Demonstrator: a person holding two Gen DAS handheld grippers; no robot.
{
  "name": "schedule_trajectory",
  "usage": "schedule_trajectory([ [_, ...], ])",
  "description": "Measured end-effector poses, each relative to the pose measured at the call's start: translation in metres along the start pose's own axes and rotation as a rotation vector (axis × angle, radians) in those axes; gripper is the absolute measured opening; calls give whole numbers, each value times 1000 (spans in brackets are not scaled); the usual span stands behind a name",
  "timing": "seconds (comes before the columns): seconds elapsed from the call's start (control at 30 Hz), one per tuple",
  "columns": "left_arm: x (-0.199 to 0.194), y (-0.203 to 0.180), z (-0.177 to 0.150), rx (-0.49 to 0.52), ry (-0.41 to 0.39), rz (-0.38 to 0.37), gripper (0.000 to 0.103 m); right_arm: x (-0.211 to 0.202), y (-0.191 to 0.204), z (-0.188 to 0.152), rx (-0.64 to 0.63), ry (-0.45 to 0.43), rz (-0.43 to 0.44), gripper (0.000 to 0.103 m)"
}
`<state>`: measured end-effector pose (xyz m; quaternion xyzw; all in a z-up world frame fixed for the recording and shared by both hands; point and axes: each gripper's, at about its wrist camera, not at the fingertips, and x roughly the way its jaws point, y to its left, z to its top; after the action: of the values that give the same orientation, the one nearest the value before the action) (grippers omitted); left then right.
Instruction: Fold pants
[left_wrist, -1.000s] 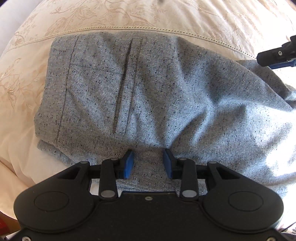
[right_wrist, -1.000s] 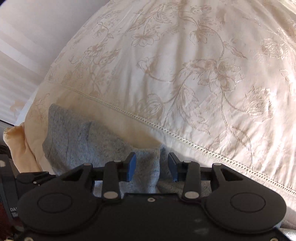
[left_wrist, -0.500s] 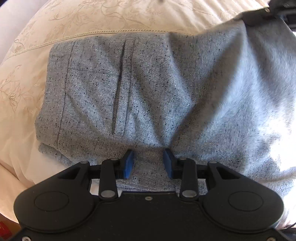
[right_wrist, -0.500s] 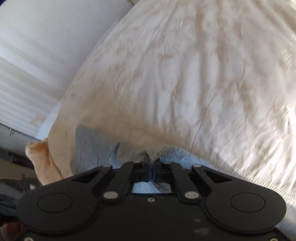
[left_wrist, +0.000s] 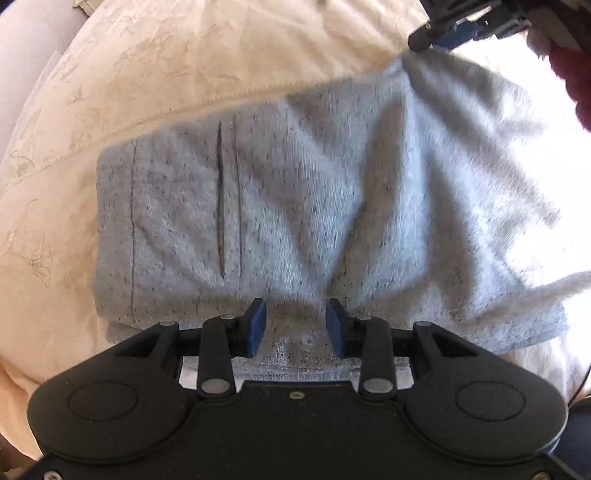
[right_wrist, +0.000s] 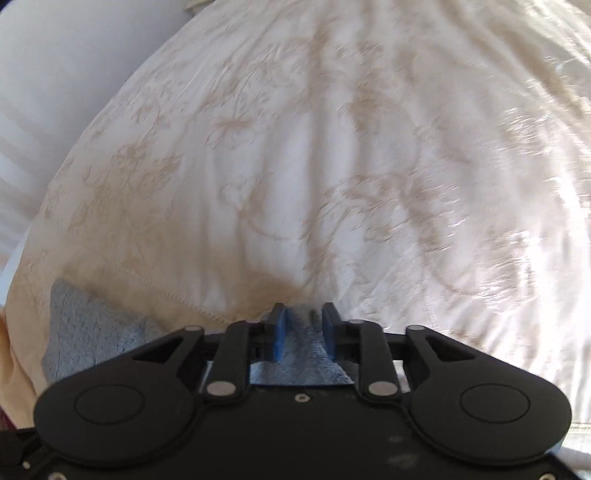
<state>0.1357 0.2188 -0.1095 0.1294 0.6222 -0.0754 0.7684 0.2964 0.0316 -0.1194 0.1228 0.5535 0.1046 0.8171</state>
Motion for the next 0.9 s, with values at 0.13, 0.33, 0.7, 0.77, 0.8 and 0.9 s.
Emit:
schedule_trajectory([
  [0.13,-29,13,30,-43,-147,-12,47,-37,-5,-21,42,-37,18,28],
  [0.33,24,43,49,-80,-29,100,50,-42,12,-102,12,99,-16,28],
  [0.7,8,36,11,58,-10,29,47,-65,26,-204,55,233,-87,28],
  [0.77,-8,21,17,69,-77,-45,49,-79,25,-199,80,164,-111,28],
  [0.8,-11,12,19,94,-98,-63,51,-82,24,-196,98,141,-129,28],
  [0.9,-6,-18,21,201,-115,-116,53,-81,12,-191,181,120,-193,28],
])
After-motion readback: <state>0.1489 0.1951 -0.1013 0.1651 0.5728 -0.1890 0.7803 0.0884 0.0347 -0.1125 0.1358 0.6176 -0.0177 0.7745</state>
